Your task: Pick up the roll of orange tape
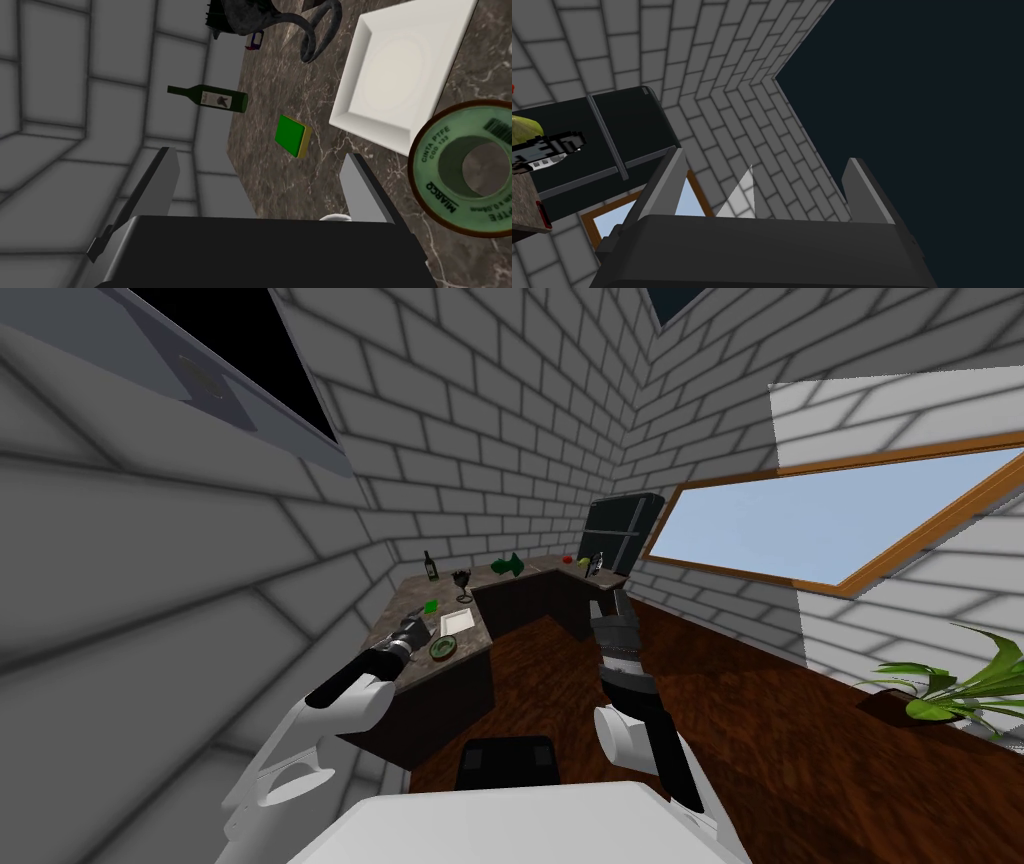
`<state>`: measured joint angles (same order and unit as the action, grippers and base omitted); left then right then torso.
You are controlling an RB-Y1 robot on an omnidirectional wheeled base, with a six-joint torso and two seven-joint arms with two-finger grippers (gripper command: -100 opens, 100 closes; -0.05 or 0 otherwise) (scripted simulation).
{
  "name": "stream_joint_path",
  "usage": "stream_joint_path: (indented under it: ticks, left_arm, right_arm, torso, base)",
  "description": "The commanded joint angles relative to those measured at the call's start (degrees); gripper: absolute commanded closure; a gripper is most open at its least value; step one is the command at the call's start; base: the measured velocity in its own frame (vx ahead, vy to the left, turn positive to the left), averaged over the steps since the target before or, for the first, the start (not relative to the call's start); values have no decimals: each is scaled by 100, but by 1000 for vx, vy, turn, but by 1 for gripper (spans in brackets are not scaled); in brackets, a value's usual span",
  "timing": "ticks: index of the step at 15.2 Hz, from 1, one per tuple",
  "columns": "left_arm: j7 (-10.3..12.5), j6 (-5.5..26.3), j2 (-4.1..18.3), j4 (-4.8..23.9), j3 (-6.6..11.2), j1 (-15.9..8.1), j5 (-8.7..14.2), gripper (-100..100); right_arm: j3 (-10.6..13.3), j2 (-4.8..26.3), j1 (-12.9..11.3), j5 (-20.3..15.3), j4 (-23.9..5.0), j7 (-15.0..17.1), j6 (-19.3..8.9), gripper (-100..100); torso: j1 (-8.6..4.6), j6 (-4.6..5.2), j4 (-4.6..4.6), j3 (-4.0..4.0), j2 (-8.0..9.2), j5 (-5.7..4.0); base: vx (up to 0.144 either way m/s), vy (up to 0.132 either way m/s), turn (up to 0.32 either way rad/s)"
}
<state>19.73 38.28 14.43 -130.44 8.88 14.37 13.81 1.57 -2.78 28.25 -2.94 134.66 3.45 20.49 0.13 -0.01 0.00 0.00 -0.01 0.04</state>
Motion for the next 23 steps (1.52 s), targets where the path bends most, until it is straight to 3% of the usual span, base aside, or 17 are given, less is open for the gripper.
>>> stream_joint_path:
  ticks: [1, 4, 5, 23]
  left_arm:
    - [70, 286, 56, 50, 70, -113, 81, -100]
    - [70, 596, 56, 50, 70, -113, 81, -100]
    - [132, 777, 88, 95, 126, -224, 137, -100]
    - [349, 2867, 180, 335, 351, -654, 345, -100]
  right_arm:
    - [0, 0, 0, 0, 0, 0, 0, 0]
    - [0, 0, 0, 0, 0, 0, 0, 0]
    - [0, 0, 0, 0, 0, 0, 0, 0]
    - [0, 0, 0, 0, 0, 0, 0, 0]
  torso:
    - [0, 0, 0, 0, 0, 0]
    - [0, 1, 0, 0, 0, 0]
    - [-3, 0, 0, -1, -1, -1]
    - [-7, 2, -1, -4, -7, -2]
  base:
    - [-13, 25, -62]
    - [-10, 23, -35]
    - [-11, 18, -65]
    - [-3, 15, -39]
